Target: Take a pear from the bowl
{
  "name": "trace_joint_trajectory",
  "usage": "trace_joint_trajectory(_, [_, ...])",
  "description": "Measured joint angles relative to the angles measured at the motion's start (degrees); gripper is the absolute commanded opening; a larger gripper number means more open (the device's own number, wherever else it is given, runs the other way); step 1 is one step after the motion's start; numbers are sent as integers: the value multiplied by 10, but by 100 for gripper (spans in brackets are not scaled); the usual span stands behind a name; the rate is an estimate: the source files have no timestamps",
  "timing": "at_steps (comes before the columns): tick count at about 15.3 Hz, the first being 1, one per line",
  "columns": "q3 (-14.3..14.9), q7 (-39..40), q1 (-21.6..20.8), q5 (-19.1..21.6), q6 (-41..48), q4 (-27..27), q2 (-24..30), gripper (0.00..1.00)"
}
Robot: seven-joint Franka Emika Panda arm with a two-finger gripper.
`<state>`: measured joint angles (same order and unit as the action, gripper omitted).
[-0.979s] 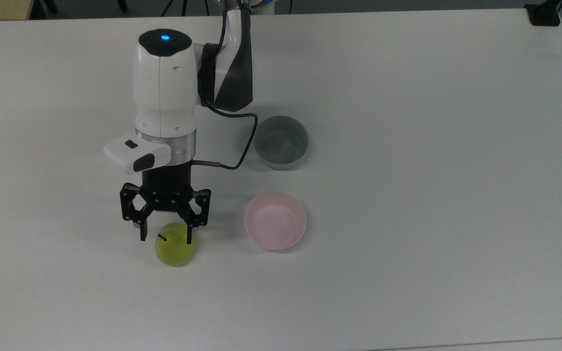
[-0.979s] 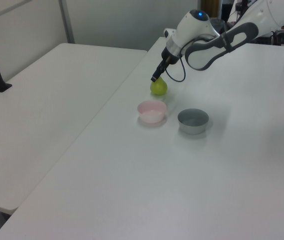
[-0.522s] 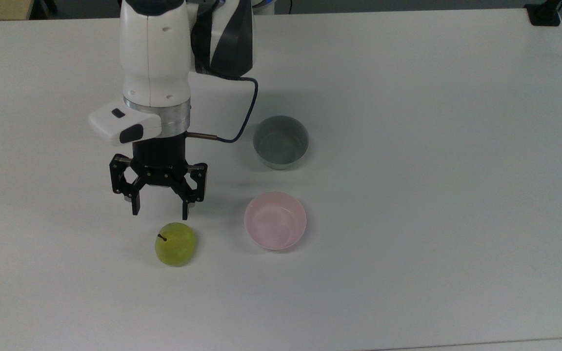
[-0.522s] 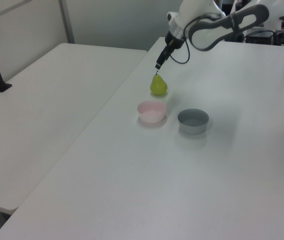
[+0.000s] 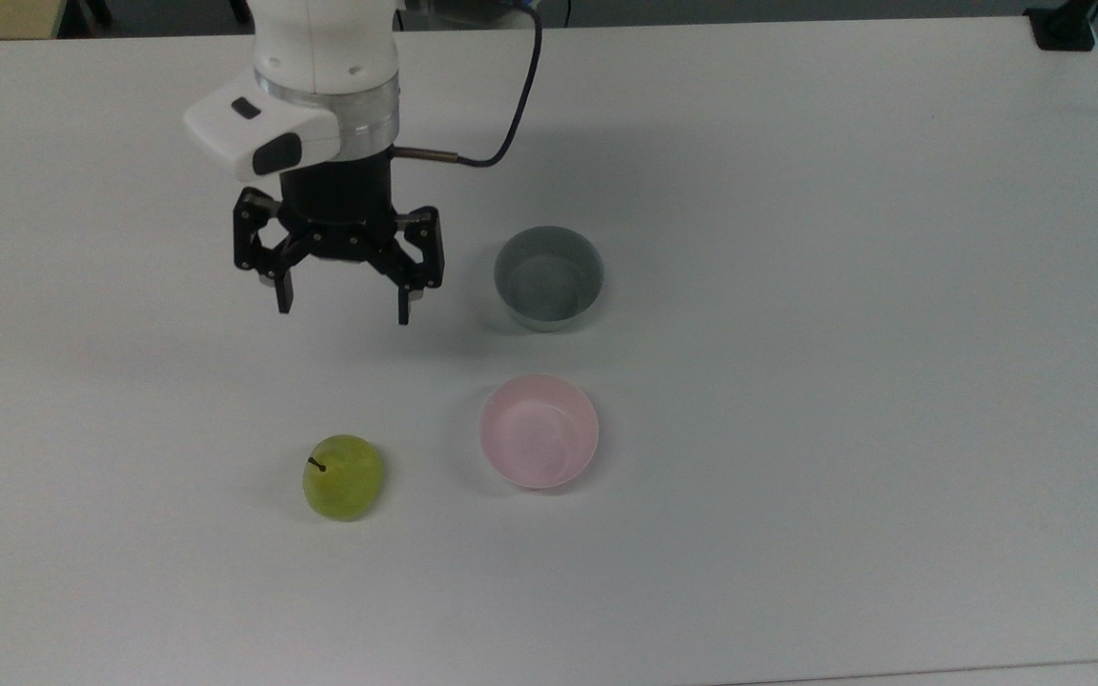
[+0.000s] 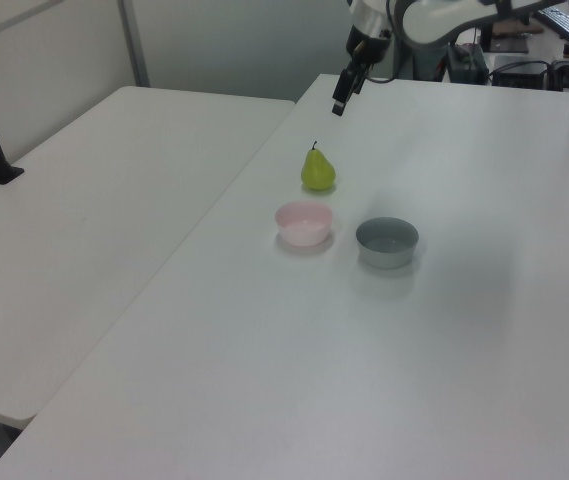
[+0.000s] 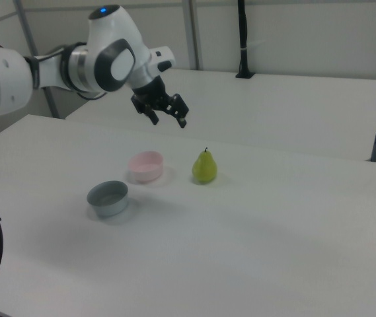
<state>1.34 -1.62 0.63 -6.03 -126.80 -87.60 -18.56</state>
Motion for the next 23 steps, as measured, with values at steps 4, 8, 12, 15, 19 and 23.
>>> trace_joint_trajectory(4, [0,0,-17,0,106,0,42,100])
trace_joint_trajectory(8, [0,0,-28,2,194,-1,85,100])
trace_joint_trajectory(12, [-1,0,-43,12,275,-1,126,100])
trace_joint_trajectory(15, [0,-1,-54,19,321,-3,145,100])
trace_joint_trajectory(19, [1,-1,-55,34,343,-8,162,100])
trace_joint_trajectory(23, [4,-1,-55,34,343,-15,167,100])
